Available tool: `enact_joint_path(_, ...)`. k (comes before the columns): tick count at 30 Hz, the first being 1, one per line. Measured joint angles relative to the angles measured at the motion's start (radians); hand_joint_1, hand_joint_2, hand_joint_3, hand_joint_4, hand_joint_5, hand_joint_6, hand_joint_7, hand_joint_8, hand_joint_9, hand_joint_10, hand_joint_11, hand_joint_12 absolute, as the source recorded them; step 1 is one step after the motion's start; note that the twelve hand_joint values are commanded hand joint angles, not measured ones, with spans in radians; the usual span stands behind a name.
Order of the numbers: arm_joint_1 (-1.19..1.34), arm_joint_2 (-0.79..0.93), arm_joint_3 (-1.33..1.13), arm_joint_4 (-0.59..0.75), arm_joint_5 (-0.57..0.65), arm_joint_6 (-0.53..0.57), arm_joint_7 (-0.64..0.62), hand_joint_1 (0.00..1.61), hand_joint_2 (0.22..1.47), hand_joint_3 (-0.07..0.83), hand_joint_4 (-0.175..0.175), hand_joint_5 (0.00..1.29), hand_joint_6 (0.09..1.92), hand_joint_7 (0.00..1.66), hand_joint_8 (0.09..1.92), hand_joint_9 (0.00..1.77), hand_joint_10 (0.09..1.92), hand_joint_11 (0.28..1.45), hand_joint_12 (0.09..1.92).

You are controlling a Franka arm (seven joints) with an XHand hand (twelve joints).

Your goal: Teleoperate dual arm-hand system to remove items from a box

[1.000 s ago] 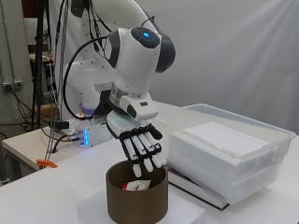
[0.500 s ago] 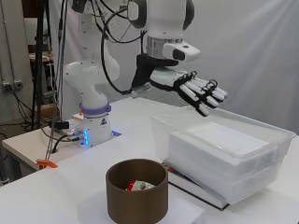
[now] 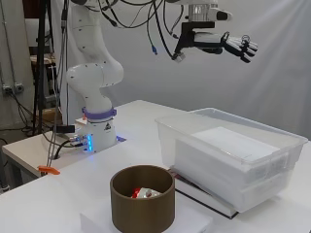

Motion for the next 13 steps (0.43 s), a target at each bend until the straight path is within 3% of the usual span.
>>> enact_joint_path(8,0.036,-0.180,0.029,-0.159,0.077,-0.022,0.193,0.00,0.75,0.005,0.001,0.00,0.09,0.09,0.09,0.24,0.09,0.46,0.09)
enact_joint_path(13,0.040,-0.242,-0.015,-0.206,0.106,-0.035,0.220,0.00,0.75,0.005,0.002,0.00,0.09,0.10,0.09,0.24,0.09,0.47,0.09)
